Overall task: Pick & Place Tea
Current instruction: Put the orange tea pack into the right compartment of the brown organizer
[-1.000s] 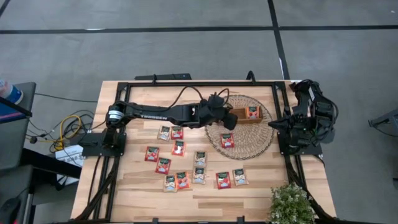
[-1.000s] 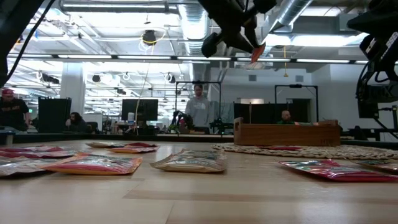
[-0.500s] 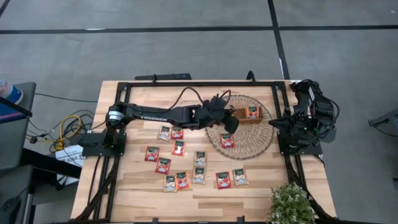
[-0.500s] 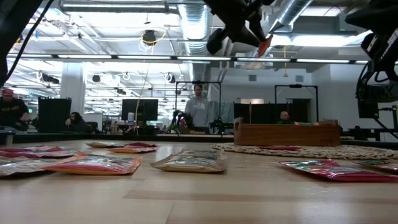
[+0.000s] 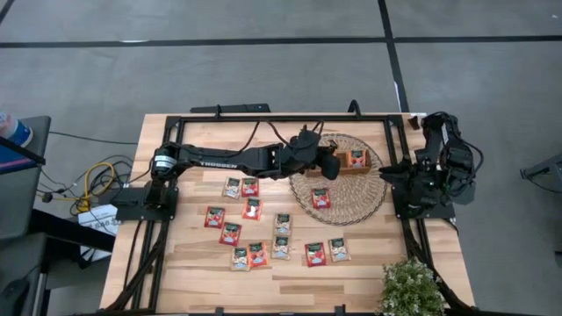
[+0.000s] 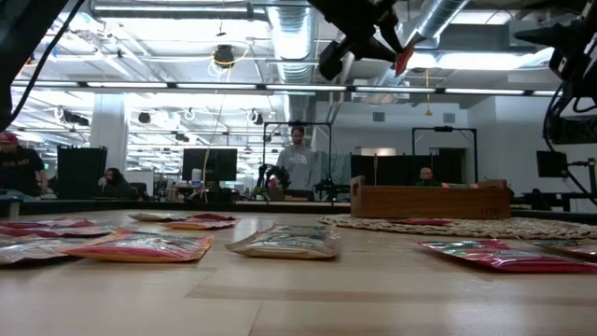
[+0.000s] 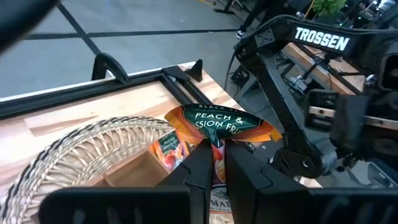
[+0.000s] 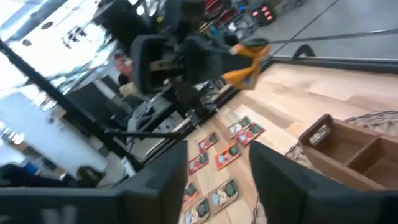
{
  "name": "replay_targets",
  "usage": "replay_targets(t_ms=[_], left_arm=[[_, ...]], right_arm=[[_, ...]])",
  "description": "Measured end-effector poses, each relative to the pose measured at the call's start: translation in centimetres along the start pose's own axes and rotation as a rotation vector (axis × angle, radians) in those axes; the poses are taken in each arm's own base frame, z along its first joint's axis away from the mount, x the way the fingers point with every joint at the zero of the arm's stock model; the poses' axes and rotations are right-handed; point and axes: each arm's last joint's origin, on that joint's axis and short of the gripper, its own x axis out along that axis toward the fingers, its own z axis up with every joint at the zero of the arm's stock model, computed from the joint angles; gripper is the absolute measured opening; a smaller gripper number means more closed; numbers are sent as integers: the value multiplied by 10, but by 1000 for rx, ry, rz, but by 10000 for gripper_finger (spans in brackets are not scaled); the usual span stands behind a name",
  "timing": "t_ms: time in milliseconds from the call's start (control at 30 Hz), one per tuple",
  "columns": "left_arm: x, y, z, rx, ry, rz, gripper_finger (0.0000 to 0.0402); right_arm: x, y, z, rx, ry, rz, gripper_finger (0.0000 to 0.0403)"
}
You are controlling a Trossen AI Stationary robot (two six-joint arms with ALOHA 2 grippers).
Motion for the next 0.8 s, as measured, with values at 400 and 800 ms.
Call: replay_targets(t_ms=[400, 800], left_arm=[[-3, -8, -7, 72, 10, -40, 25], [-3, -9, -5, 85, -19, -34, 25]], right_arm=[[15, 22, -1, -86, -107, -168, 237], [75, 52, -7, -177, -42, -250, 209]])
